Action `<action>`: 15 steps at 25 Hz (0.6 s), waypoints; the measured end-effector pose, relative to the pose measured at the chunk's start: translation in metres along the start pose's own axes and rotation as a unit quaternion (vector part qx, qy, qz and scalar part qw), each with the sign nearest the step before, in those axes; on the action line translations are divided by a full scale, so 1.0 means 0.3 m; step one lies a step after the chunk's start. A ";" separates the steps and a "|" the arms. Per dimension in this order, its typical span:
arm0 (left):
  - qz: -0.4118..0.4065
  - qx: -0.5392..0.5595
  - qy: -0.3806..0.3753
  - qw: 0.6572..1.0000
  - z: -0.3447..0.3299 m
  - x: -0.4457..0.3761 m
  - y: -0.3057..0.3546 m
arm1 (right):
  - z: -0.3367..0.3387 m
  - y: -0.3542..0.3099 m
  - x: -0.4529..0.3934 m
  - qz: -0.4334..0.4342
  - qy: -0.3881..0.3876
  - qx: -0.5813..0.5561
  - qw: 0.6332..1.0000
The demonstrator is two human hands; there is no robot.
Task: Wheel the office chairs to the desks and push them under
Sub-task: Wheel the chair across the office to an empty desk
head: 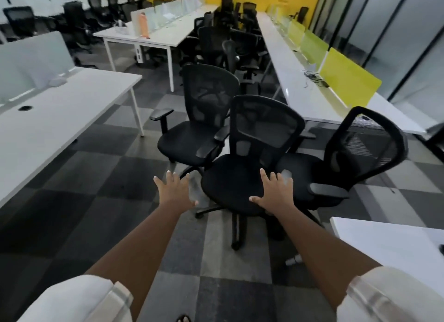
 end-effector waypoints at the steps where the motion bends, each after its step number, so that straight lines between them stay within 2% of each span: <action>1: -0.009 0.001 0.004 1.000 0.022 -0.049 0.021 | 0.006 0.024 -0.035 -0.011 0.007 0.002 1.000; 7: -0.061 -0.017 0.009 0.998 0.174 -0.397 0.186 | -0.025 0.197 -0.271 -0.082 -0.003 -0.029 0.996; 15: -0.086 0.043 -0.039 0.995 0.222 -0.905 0.663 | -0.167 0.605 -0.744 -0.120 -0.015 -0.067 0.990</action>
Point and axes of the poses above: each hand's wrist, its own x-axis away from the middle knuckle, its own z-axis out of the back of the hand, y = z × x, the point moved 8 cm from there along -x, towards the middle knuckle, and after that the axes turned 4 degrees about -z, right-handed, at the moved point
